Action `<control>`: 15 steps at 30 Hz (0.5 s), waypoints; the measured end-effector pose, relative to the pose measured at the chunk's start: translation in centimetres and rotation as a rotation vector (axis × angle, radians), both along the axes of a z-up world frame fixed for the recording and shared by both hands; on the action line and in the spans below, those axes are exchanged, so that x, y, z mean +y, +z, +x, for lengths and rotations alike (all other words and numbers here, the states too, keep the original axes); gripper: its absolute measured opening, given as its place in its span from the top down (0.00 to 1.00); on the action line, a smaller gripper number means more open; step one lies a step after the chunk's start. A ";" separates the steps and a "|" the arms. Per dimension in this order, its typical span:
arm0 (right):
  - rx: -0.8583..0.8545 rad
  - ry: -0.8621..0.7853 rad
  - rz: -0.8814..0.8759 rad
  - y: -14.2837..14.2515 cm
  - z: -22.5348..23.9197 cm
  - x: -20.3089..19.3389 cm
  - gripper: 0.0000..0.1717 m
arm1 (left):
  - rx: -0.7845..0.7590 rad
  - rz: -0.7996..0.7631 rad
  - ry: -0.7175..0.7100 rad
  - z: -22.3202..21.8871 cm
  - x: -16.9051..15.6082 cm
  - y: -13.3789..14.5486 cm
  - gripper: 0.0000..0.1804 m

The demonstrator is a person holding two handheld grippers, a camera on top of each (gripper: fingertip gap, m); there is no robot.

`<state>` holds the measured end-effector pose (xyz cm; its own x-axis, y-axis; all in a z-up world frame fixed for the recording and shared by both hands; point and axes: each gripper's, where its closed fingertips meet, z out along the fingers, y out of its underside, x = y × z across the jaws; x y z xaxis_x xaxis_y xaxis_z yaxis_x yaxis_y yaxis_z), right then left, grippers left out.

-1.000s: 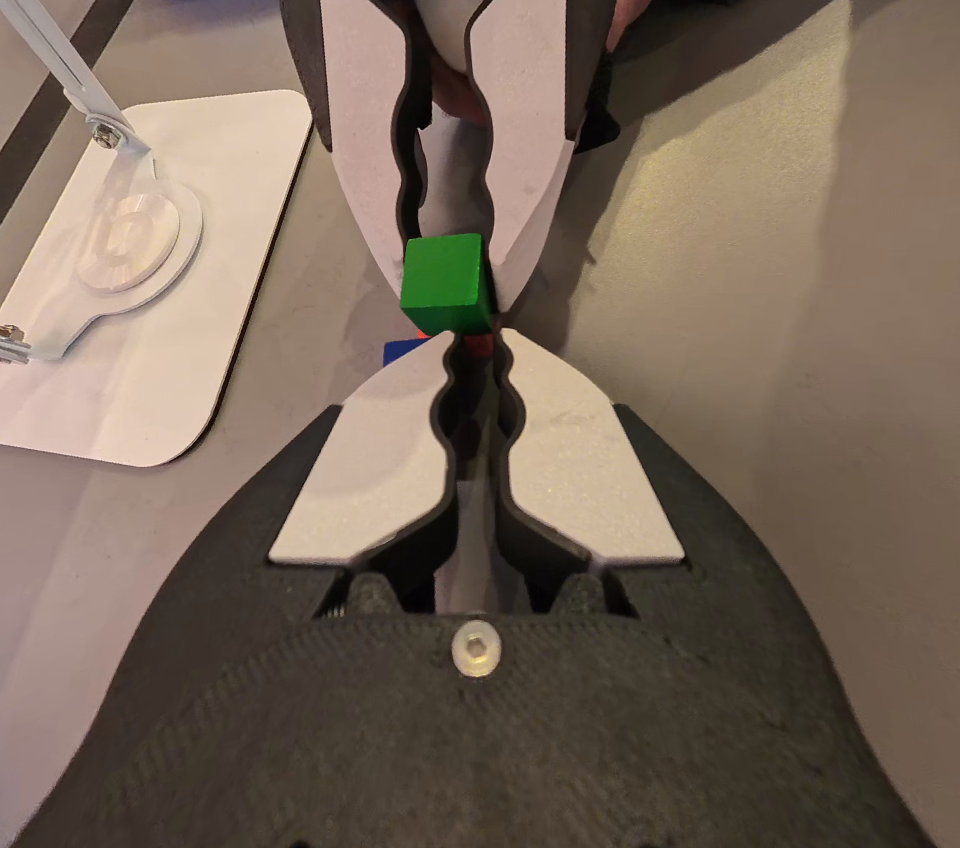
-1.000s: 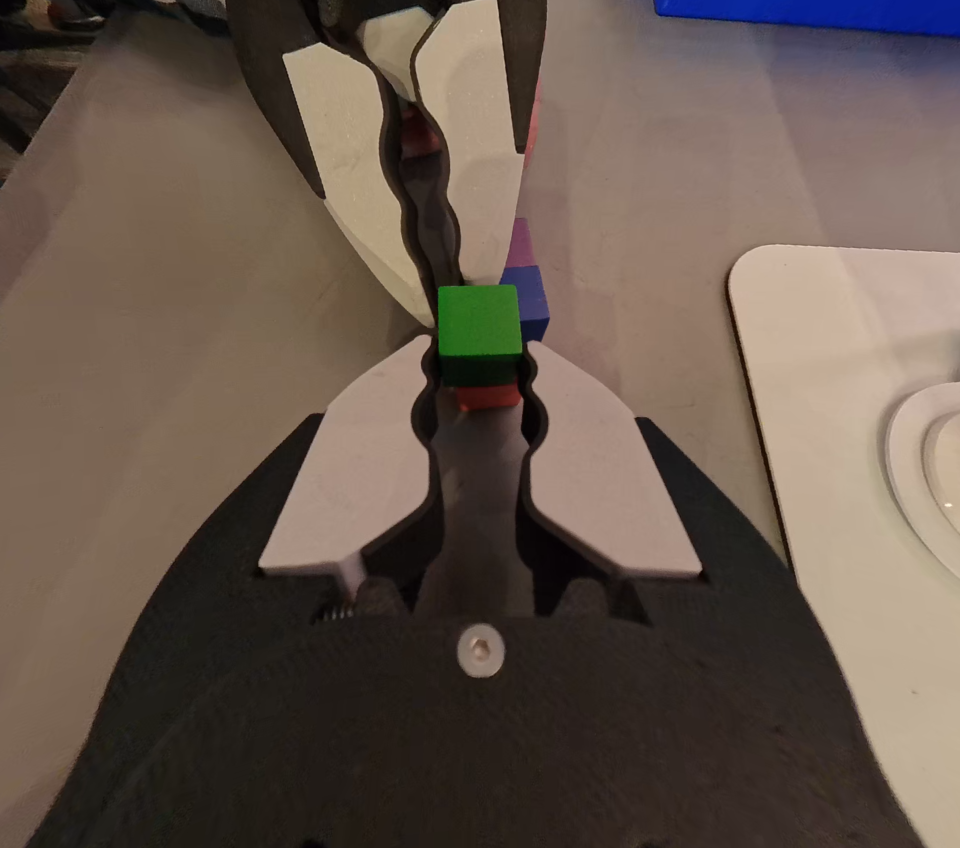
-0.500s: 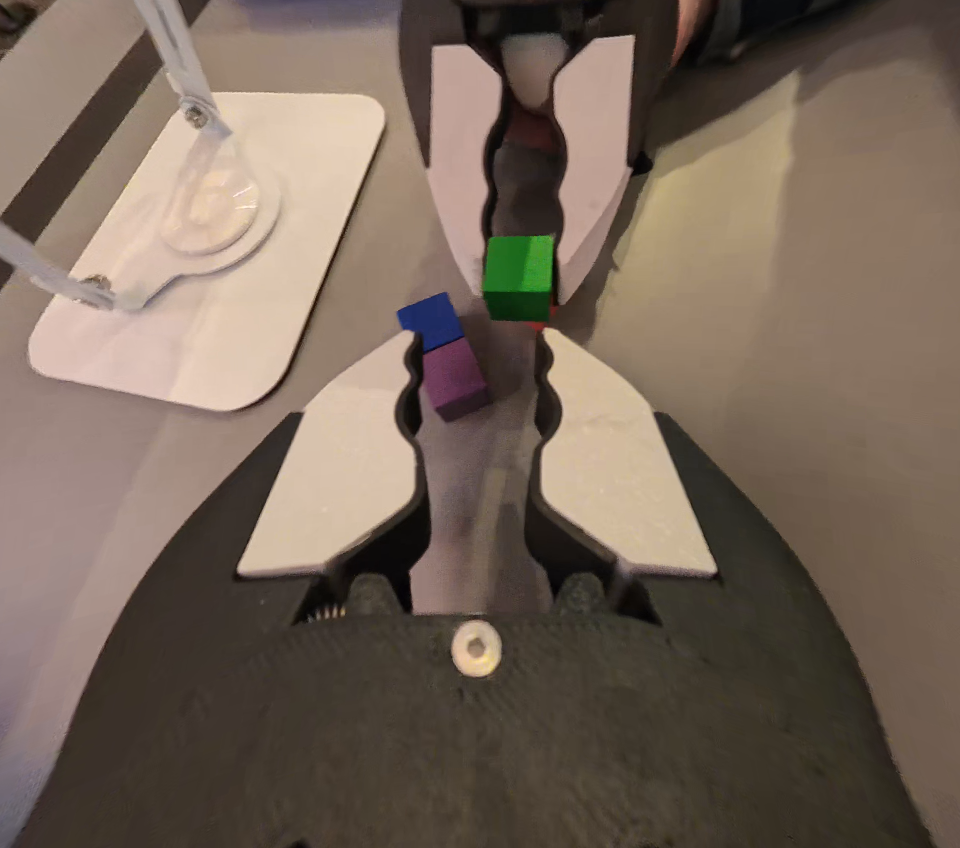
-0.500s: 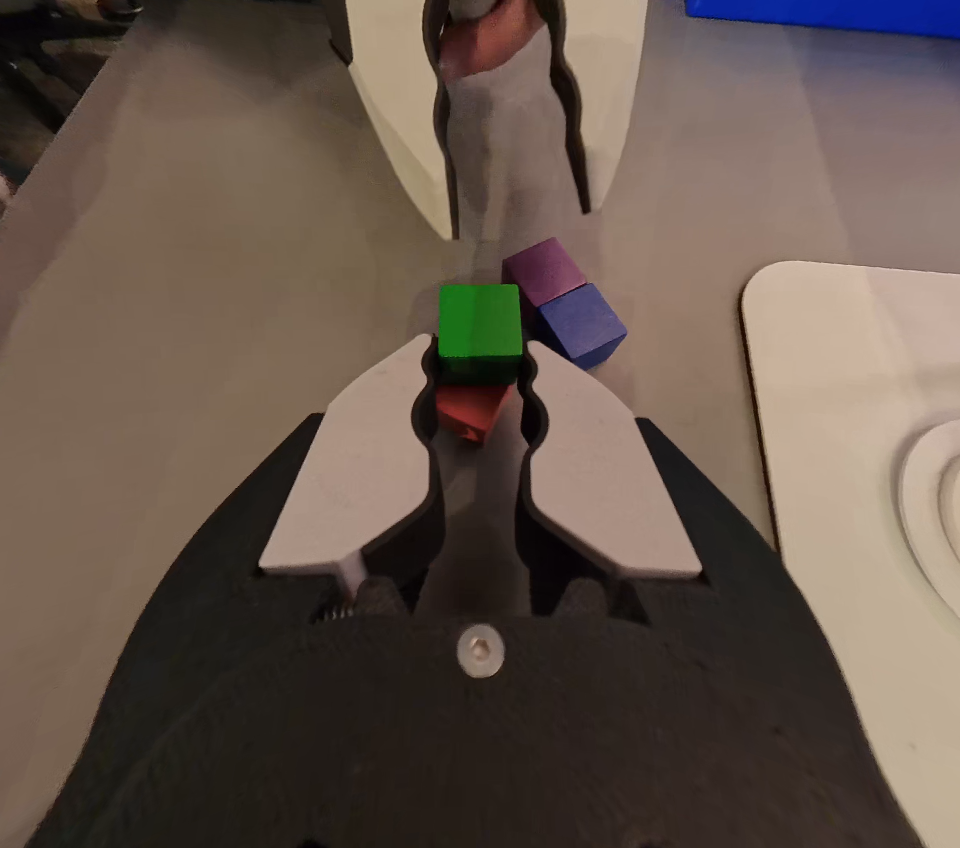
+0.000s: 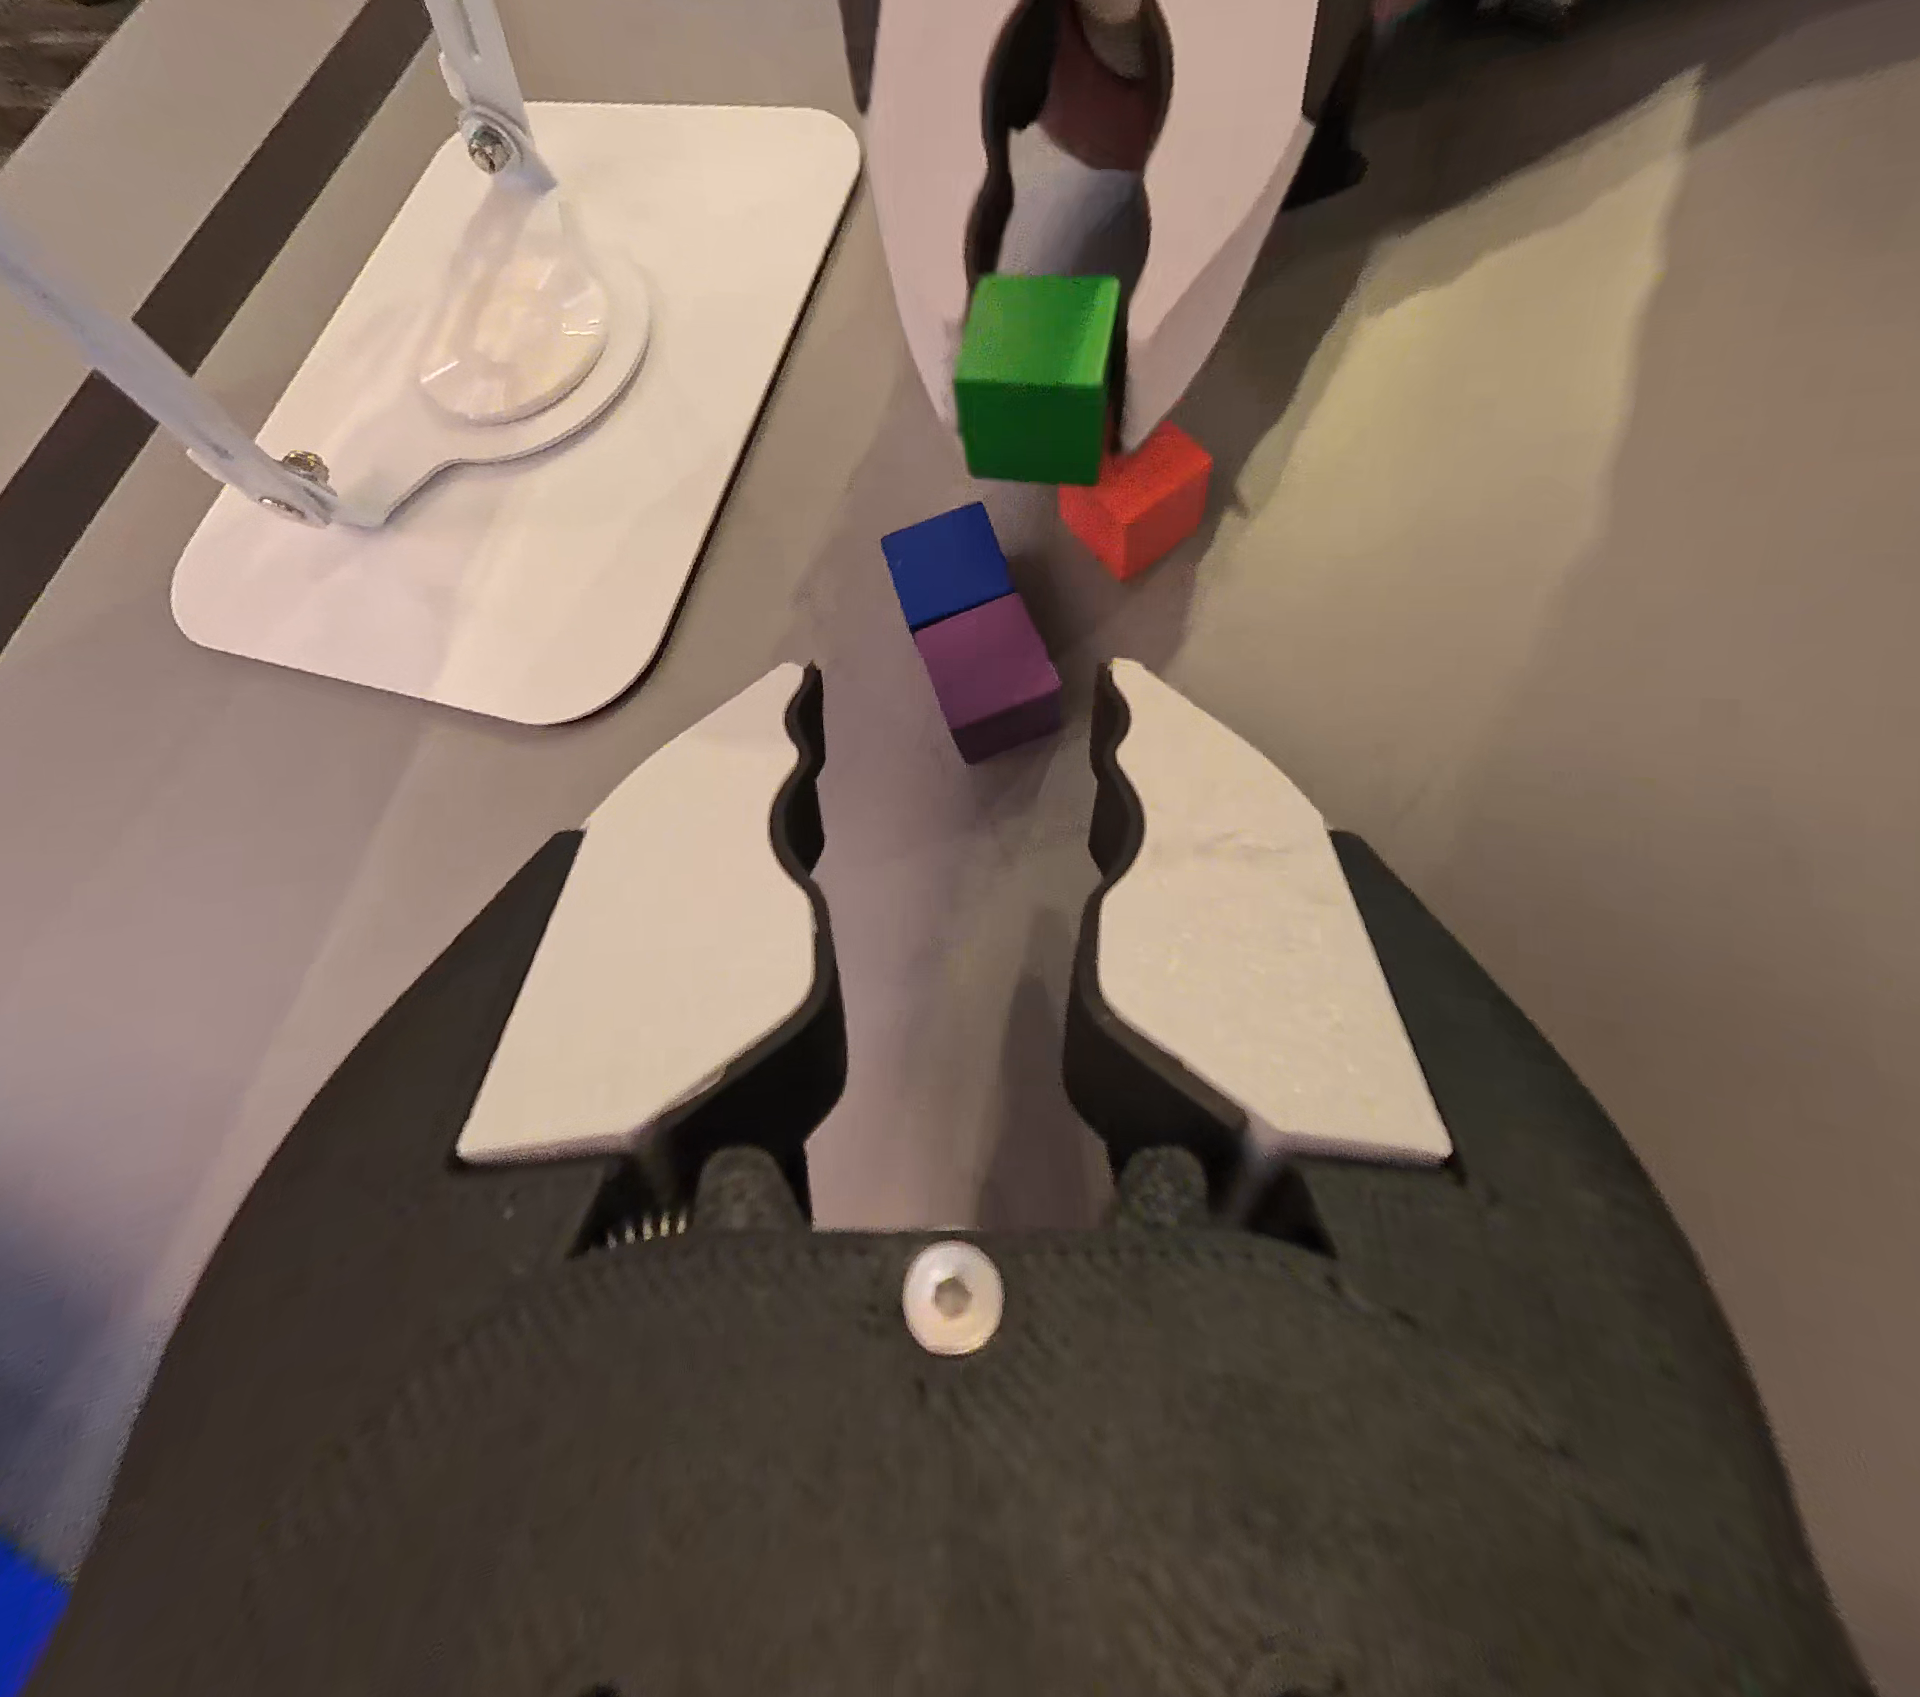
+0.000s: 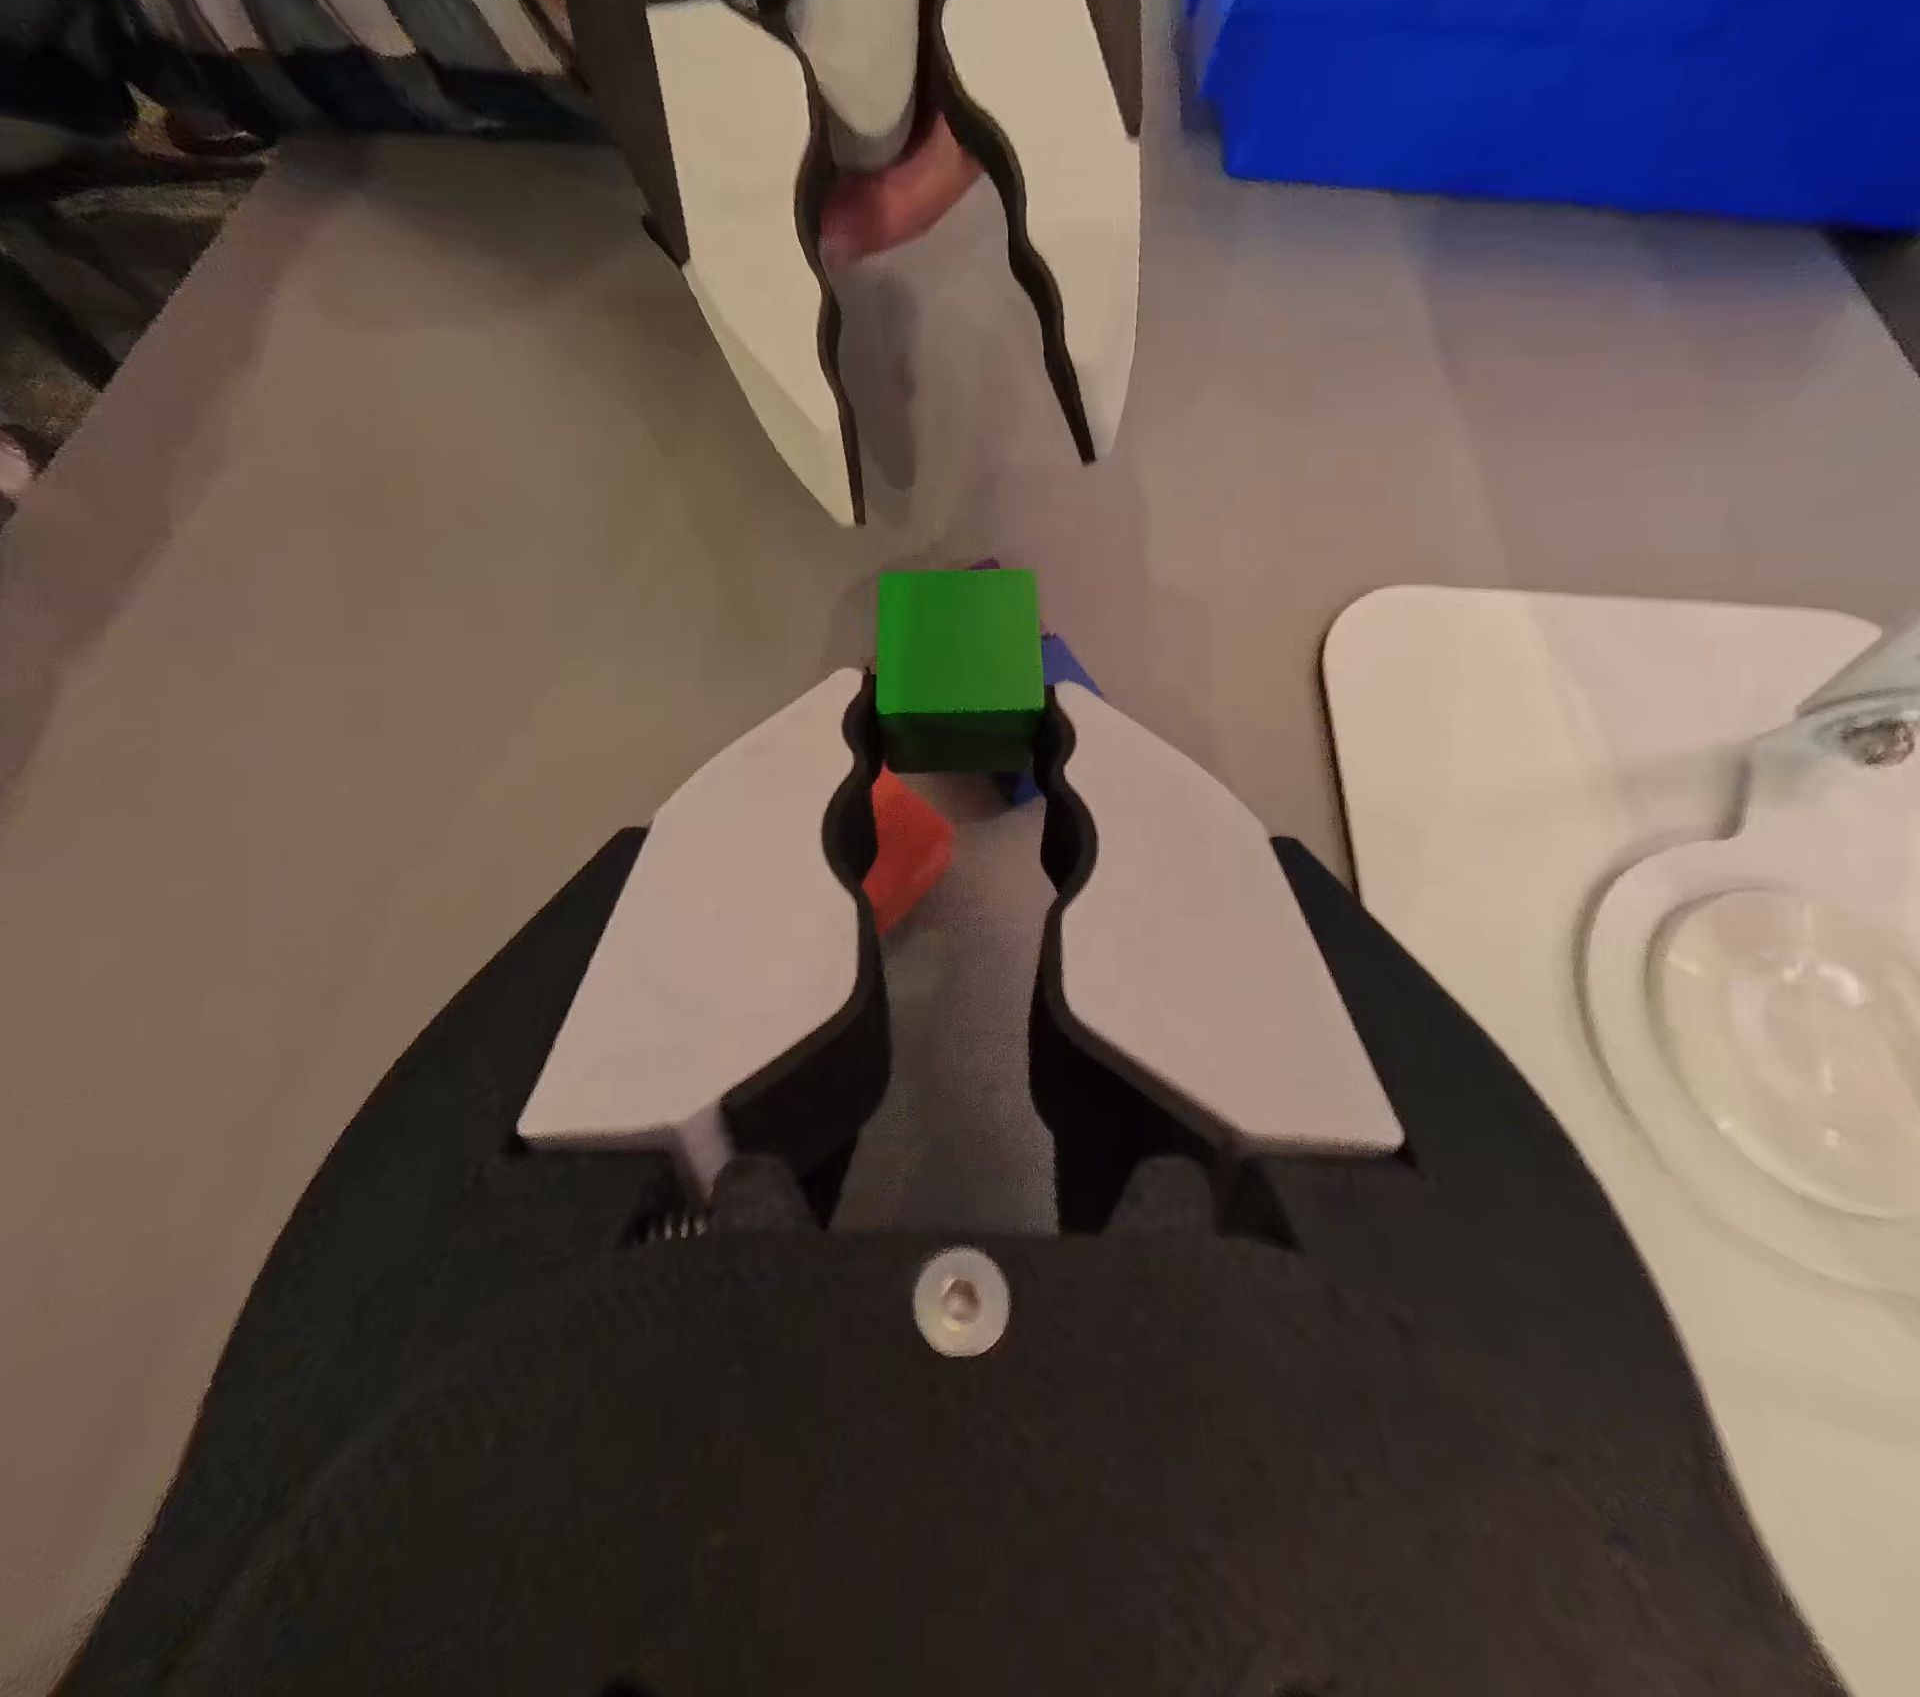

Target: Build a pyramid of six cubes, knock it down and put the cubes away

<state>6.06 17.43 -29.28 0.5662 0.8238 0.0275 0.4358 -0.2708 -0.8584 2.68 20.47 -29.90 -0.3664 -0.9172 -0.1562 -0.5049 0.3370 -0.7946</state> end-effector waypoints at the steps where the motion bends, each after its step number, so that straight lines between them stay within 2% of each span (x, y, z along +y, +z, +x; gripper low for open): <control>1: -0.003 0.017 0.006 0.3 -0.1 0.1 0.84 | -0.008 -0.007 0.002 0.1 -0.1 0.0 0.73; 4: -0.046 0.089 -0.007 -0.1 -0.6 0.9 0.84 | -0.021 -0.047 -0.007 1.0 -1.1 -0.1 0.73; 8: -0.106 0.221 -0.018 -0.6 -1.5 1.6 0.84 | -0.043 0.008 0.032 2.0 -1.2 -0.2 0.74; 12: -0.178 0.230 -0.009 -0.9 -0.5 2.8 0.84 | -0.040 -0.002 0.073 2.1 -0.3 -0.4 0.76; 15: -0.147 0.232 -0.032 -0.6 1.5 2.5 0.84 | -0.051 -0.042 0.088 1.5 0.4 -0.2 0.76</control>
<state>7.55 19.95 -29.88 0.3541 0.9328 0.0677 0.6084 -0.1748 -0.7741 4.17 20.85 -30.10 -0.2764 -0.9518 -0.1332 -0.4900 0.2587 -0.8325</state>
